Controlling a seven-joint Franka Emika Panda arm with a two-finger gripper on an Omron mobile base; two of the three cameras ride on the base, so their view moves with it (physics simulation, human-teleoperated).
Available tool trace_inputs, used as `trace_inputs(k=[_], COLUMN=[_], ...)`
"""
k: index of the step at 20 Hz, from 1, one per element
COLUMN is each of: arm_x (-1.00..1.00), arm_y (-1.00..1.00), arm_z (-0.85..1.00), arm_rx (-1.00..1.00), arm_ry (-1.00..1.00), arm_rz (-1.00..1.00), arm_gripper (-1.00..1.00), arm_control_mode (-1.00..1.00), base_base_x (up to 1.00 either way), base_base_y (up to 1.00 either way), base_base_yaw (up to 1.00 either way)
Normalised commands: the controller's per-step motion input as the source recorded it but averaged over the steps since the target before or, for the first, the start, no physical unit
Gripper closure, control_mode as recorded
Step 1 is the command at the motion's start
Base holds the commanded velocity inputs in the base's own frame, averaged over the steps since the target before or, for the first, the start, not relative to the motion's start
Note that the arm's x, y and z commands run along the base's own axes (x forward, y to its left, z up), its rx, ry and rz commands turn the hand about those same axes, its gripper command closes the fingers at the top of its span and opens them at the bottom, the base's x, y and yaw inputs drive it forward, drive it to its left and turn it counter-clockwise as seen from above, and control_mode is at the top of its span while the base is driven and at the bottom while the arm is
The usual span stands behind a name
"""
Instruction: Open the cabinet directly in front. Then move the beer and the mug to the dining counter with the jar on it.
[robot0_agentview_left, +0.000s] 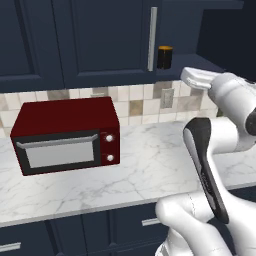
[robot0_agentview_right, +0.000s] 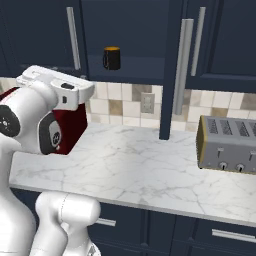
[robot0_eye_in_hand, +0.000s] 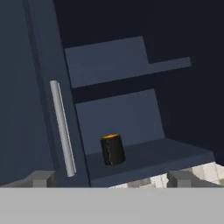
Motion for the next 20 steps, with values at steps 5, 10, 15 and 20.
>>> trace_inputs(k=[5, 10, 15, 20], arm_x=[0.00, 0.00, 0.16, 0.43], arm_y=[0.30, 0.83, 0.15, 0.05], arm_z=[0.01, 0.08, 0.05, 0.17], arm_rx=[-0.02, -0.05, 0.00, 0.00], arm_ry=[-0.05, -0.05, -0.02, 0.00], arm_rz=[0.09, 0.12, 0.02, 0.00], arm_gripper=[-1.00, -1.00, -1.00, -1.00], arm_control_mode=[-1.00, -1.00, -1.00, -1.00], base_base_x=[0.00, 0.00, 0.00, 0.00], base_base_y=[0.00, 0.00, 0.00, 0.00], base_base_yaw=[0.00, 0.00, 0.00, 0.00])
